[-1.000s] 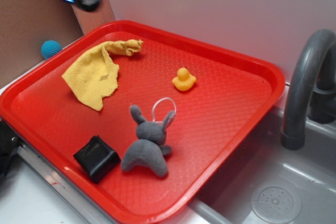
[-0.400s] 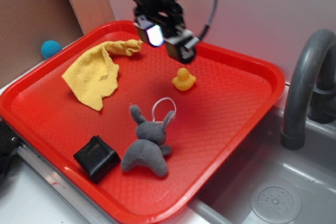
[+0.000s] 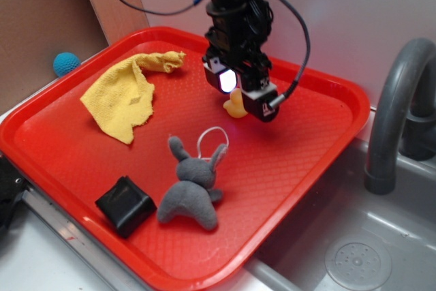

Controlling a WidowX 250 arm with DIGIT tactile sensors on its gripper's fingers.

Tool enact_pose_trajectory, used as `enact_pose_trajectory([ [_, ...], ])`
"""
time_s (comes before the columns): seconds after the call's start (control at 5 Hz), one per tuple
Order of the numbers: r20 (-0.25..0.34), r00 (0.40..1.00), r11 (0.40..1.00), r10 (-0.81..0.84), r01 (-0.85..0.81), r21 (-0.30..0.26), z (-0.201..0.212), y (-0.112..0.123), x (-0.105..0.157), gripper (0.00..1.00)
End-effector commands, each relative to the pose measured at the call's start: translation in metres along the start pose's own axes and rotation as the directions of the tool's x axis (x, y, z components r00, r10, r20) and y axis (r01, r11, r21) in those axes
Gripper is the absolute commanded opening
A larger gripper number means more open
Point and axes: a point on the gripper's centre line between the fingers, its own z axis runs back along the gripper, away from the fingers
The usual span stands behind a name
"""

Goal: Grab the yellow duck.

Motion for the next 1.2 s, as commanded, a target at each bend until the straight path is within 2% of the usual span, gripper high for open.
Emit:
enact_pose_trajectory([
  [0.0,0.020,1.000,0.999,-0.023,0.022,0.046,-0.006,0.014,0.016,0.41],
  [0.2,0.029,0.999,0.999,-0.027,0.026,0.041,-0.002,0.014,0.013,0.00],
  [0.4,0.001,1.000,1.000,0.001,-0.001,-0.019,0.025,0.017,0.003,0.00],
  [0.6,-0.034,0.991,0.990,0.132,-0.130,0.049,0.075,0.024,-0.023,0.00],
  [0.8,-0.028,0.958,0.958,0.286,-0.287,-0.021,0.118,0.039,-0.067,0.00],
  [1.0,-0.009,0.924,0.923,0.381,-0.381,-0.043,0.146,0.051,-0.102,0.00],
])
